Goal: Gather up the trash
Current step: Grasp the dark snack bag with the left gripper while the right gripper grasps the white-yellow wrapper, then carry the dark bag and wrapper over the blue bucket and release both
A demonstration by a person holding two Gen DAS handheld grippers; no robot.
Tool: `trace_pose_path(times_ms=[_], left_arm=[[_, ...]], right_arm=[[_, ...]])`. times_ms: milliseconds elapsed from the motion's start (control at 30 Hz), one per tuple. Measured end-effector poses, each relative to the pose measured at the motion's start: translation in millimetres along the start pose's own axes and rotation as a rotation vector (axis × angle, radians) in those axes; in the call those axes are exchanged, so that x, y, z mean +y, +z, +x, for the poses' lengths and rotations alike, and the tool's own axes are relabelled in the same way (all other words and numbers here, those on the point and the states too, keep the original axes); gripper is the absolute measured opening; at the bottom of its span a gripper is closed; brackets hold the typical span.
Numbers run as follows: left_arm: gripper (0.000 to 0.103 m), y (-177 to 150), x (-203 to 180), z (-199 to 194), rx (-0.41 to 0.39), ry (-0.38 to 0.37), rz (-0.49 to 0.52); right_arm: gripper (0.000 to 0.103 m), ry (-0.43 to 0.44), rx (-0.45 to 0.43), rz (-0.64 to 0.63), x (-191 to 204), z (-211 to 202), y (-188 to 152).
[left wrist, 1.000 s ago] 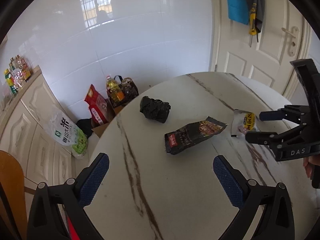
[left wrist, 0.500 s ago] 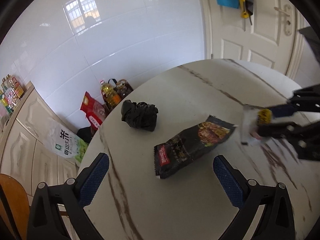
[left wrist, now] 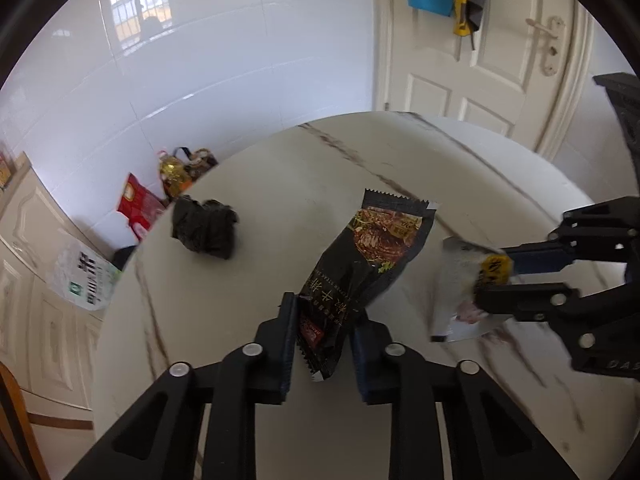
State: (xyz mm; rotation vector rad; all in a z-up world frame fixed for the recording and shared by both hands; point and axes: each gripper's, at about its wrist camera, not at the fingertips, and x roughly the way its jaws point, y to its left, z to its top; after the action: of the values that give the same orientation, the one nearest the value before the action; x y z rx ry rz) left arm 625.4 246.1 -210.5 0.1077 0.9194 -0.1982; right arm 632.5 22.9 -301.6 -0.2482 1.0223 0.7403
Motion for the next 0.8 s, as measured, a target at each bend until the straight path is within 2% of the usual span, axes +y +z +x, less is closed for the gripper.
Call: trace_pose_path(times_ms=[167,367,600,800], left_arm=[[0.017,-7,-14,-25,-0.021,-0.076,-0.029],[0.014,-18,-49,-68,-0.057,-0.104,0.0],[0.01,-45,-108,-121,-0.096,-0.122,0.041],[0.007,-66,-171,-138,-0.083,-0.179,0.108]], right_arm=[[0.018,0.021,-0.023,0.009,10,-17,-10],[0.015,0.027,-0.047,0.004,21,-49,-34],[0.014,0.03,-0.113,0.051,14,-111,-82],[0.014,0.019,-0.149,0.118,-12,-162,-134]])
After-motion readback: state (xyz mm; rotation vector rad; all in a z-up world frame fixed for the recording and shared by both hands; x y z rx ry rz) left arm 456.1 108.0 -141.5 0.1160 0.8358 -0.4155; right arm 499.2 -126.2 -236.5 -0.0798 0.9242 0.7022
